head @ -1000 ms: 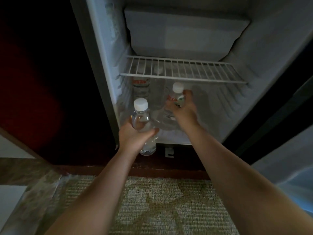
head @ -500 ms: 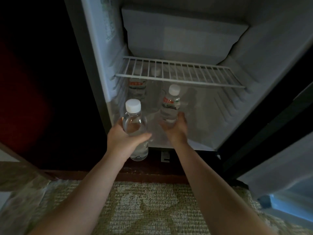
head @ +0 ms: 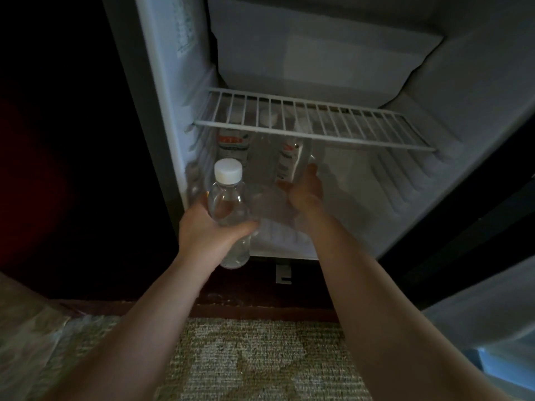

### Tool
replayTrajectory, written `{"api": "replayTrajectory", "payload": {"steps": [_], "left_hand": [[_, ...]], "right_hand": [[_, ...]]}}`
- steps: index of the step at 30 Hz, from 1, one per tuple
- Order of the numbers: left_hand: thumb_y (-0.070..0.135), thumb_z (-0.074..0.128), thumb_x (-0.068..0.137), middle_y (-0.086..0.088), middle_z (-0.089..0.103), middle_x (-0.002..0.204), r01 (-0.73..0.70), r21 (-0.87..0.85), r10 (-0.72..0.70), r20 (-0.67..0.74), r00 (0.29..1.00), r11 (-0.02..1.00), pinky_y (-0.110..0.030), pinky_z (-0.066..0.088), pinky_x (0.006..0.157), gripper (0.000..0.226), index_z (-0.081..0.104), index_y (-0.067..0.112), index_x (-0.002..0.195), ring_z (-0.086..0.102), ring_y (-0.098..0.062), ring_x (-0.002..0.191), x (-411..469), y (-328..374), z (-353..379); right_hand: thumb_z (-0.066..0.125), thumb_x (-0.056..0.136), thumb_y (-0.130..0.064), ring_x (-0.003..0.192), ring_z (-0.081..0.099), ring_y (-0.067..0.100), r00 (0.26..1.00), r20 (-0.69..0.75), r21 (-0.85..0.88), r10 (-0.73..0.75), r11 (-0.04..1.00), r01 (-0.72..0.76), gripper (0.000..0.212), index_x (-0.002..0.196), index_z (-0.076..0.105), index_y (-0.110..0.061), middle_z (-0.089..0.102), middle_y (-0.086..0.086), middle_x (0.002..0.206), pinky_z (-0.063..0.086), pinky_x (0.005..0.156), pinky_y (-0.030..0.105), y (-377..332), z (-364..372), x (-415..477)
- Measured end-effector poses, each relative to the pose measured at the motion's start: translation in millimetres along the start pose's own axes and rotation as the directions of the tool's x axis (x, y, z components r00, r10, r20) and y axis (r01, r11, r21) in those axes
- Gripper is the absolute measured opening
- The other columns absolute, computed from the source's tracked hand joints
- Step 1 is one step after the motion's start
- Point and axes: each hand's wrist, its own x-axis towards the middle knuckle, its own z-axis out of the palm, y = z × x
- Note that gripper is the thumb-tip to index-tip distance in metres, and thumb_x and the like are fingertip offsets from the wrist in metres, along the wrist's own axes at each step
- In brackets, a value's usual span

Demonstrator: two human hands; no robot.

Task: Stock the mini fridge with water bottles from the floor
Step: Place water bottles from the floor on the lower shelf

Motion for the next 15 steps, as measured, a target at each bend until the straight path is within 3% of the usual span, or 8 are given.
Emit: {"api": "replayTrajectory", "payload": {"steps": [2, 4, 6, 10, 15], "left_hand": [[0.024, 0.087, 0.053, 0.009, 0.066, 0.090, -0.012, -0.006, 0.012, -0.004, 1.000, 1.000, -0.023, 0.049, 0.070, 0.057, 0.060, 0.024, 0.102, 0.064, -0.008, 0.085, 1.2, 2.4, 1.6], [0.024, 0.087, 0.054, 0.010, 0.066, 0.090, -0.020, 0.001, 0.020, 0.003, 1.000, 1.000, -0.022, 0.048, 0.069, 0.056, 0.060, 0.023, 0.104, 0.063, -0.007, 0.085, 1.6, 2.6, 2.8], [0.026, 0.087, 0.054, 0.008, 0.067, 0.094, -0.029, 0.029, 0.029, 0.009, 1.000, 0.999, -0.026, 0.050, 0.076, 0.059, 0.061, 0.021, 0.107, 0.064, -0.010, 0.088, 0.4, 2.3, 2.7], [0.026, 0.087, 0.056, 0.006, 0.066, 0.096, -0.033, 0.052, 0.033, 0.014, 0.999, 0.998, -0.029, 0.050, 0.082, 0.055, 0.059, 0.024, 0.103, 0.063, -0.013, 0.092, -2.5, 5.9, 3.2], [0.029, 0.088, 0.054, 0.005, 0.070, 0.097, 0.002, -0.024, -0.002, 0.021, 1.000, 1.000, -0.039, 0.054, 0.087, 0.059, 0.063, 0.023, 0.107, 0.066, -0.013, 0.092, -7.6, 15.2, 0.4]], "right_hand": [[0.071, 0.083, -0.025, 0.098, 0.065, 0.038, 1.000, 0.029, 0.008, 0.001, 1.000, -0.001, 0.062, 0.130, 0.036, -0.005, 0.059, 0.017, 0.122, 0.058, 0.070, 0.044, -1.6, 3.2, 6.7], [0.066, 0.087, -0.020, 0.095, 0.066, 0.038, 0.999, 0.044, 0.062, 0.002, 0.998, -0.005, 0.055, 0.130, 0.036, -0.003, 0.058, 0.018, 0.120, 0.057, 0.055, 0.036, -2.2, 4.1, 10.6], [0.065, 0.087, -0.020, 0.094, 0.065, 0.036, 0.999, 0.053, 0.074, -0.010, 0.997, 0.006, 0.053, 0.130, 0.039, -0.004, 0.060, 0.016, 0.115, 0.058, 0.060, 0.039, -0.9, 4.1, 11.4], [0.069, 0.070, -0.038, 0.086, 0.068, 0.031, 0.991, 0.136, 0.035, -0.013, 0.999, 0.008, 0.058, 0.121, 0.050, -0.016, 0.067, 0.009, 0.103, 0.059, 0.073, 0.048, 10.4, 0.5, 16.8], [0.065, 0.084, -0.023, 0.092, 0.065, 0.030, 0.993, 0.121, 0.202, 0.014, 0.979, -0.038, 0.046, 0.125, 0.044, -0.018, 0.061, 0.010, 0.103, 0.056, 0.084, 0.045, 4.8, -16.4, -33.6]]}}
